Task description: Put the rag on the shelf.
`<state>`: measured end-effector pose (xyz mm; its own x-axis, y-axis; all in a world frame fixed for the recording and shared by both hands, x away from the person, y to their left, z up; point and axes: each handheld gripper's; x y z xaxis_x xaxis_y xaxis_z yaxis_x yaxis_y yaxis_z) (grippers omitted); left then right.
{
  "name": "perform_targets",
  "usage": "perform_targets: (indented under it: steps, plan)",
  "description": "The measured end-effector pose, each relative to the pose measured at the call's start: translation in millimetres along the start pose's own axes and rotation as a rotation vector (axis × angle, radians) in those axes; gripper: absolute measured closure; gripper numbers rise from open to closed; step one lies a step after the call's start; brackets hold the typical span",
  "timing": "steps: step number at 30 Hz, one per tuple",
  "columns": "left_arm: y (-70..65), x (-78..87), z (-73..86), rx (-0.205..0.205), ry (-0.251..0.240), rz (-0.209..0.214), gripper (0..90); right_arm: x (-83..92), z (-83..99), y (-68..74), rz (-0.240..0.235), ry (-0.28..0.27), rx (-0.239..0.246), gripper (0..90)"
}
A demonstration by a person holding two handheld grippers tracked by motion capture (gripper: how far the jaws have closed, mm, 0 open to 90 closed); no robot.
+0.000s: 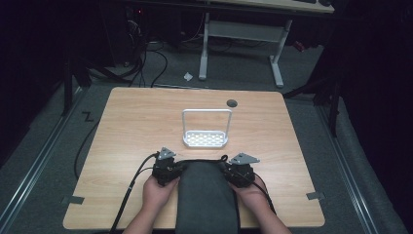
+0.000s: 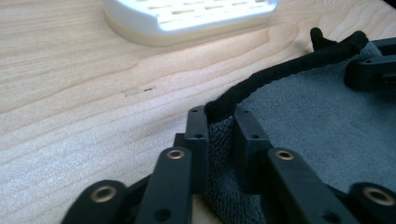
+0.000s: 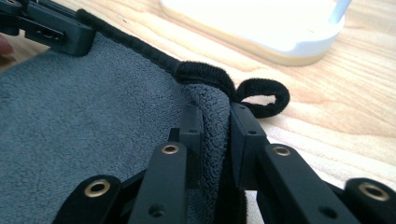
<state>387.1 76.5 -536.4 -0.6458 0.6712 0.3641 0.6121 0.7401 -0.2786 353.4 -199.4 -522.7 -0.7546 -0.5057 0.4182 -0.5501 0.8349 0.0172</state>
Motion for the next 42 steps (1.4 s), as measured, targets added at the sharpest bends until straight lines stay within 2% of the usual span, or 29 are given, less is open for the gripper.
perform_targets:
  steps: [6,8,13,18,29,32,35,42]
  plan:
    - [0.1,6.3,-2.8,-0.003,-0.044,0.011,82.2,5.8,-7.6,3.2,0.002,-0.049,-0.005,78.0]
    - [-0.4,9.0,-4.4,-0.004,-0.054,0.012,82.7,7.2,-10.9,4.3,0.002,-0.061,0.007,78.0]
    - [-4.4,20.0,-12.9,-0.02,-0.119,0.019,83.0,12.0,-19.1,9.4,0.0,-0.099,0.031,78.0]
    - [-7.6,29.3,-25.1,-0.017,-0.164,0.03,83.0,17.8,-29.1,9.4,0.001,-0.137,0.034,77.9]
    - [-16.4,37.2,-54.6,-0.092,-0.23,0.033,82.5,24.8,-51.0,3.4,0.017,-0.195,0.036,77.7]
    - [-18.7,39.0,-65.2,-0.101,-0.238,0.034,82.5,26.1,-59.9,1.7,0.027,-0.211,0.038,77.8]
    - [-19.7,41.7,-75.5,-0.088,-0.252,0.04,82.5,28.6,-67.8,0.4,0.029,-0.231,0.038,77.8]
    - [-23.9,48.9,-96.8,-0.111,-0.299,0.035,82.5,38.9,-89.8,-1.3,0.035,-0.295,0.057,77.7]
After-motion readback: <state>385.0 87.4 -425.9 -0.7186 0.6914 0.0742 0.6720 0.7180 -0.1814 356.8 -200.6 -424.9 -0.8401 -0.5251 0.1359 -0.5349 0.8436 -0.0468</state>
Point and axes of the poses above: each handheld gripper's, and its own axes: x roughly backward along the jaws, z roughly out of its underside, y roughly to its left, and after that the axes turned 15 degrees about -y, right-handed
